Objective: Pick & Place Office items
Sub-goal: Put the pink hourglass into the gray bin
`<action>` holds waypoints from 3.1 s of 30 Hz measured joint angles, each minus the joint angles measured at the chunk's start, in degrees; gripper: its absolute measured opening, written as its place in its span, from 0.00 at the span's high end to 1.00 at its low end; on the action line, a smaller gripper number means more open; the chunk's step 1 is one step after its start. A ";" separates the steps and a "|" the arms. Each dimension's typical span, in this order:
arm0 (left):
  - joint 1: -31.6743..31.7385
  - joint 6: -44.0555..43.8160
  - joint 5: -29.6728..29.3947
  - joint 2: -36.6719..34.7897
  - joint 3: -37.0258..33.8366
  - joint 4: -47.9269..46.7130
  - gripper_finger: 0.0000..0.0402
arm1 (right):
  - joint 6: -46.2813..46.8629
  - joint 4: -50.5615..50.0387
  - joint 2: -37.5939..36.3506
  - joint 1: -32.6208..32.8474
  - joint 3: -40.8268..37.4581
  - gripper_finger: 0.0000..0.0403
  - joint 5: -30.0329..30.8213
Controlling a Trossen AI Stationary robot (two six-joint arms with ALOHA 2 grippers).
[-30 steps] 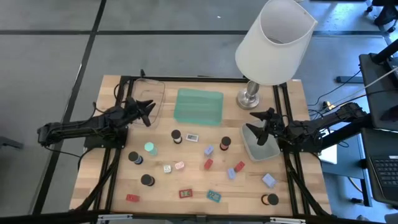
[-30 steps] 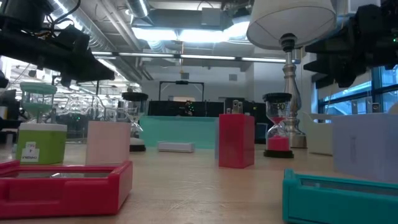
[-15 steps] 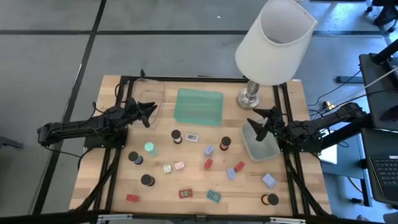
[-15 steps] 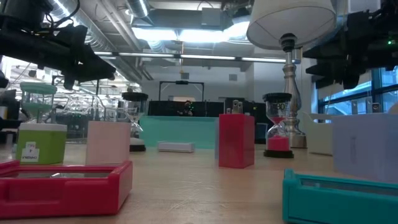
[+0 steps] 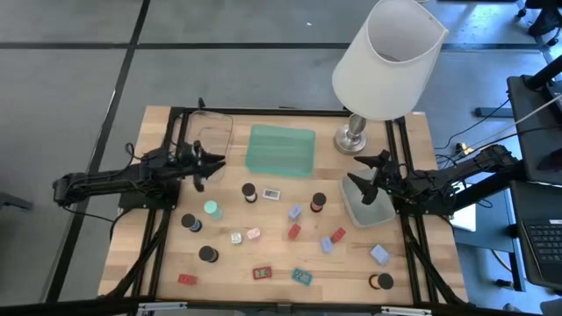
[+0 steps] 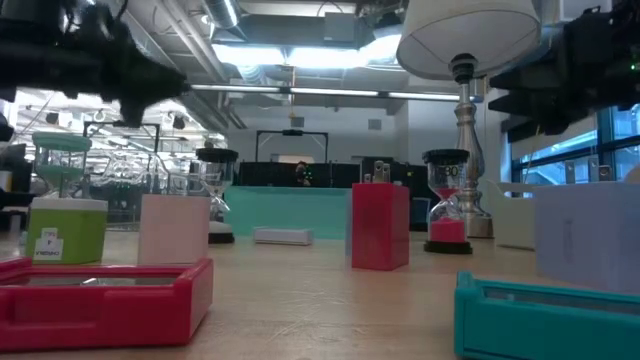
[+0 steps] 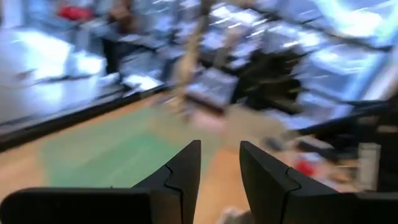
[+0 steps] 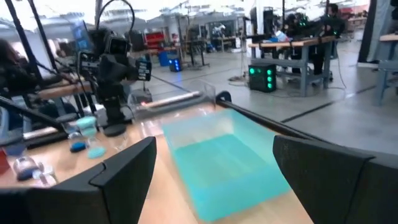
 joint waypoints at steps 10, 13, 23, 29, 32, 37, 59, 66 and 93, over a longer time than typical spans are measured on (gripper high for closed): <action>-4.10 0.41 1.86 3.02 0.00 11.67 0.73 | -0.09 10.95 0.88 0.00 0.03 0.19 -4.93; -6.66 1.85 -0.05 6.39 0.00 15.97 0.73 | -0.19 12.52 2.59 0.00 0.34 0.19 -5.71; -12.08 5.55 -1.90 21.22 0.00 33.01 0.73 | 1.09 12.44 17.93 0.00 9.16 0.19 -5.01; -12.82 6.96 -1.89 26.85 0.00 38.46 0.73 | 0.40 11.95 32.21 0.00 17.43 0.19 -5.15; -13.41 7.10 -1.86 28.19 0.00 40.17 0.73 | -0.42 8.69 38.65 -0.02 22.13 0.19 -7.88; -14.48 8.14 -1.83 28.94 0.00 40.33 0.73 | -4.98 -2.09 46.95 0.00 30.06 0.19 -13.34; -15.52 11.10 -8.25 29.53 0.00 39.71 0.73 | 10.06 -32.73 51.95 0.00 43.16 0.07 -22.41; -15.52 11.10 -14.61 29.53 0.02 37.33 0.73 | 7.55 -34.23 51.95 -0.01 41.69 0.07 -19.13; -15.52 11.10 -16.74 29.53 0.02 36.90 0.73 | 16.83 -20.34 52.81 -0.11 30.02 0.07 -17.74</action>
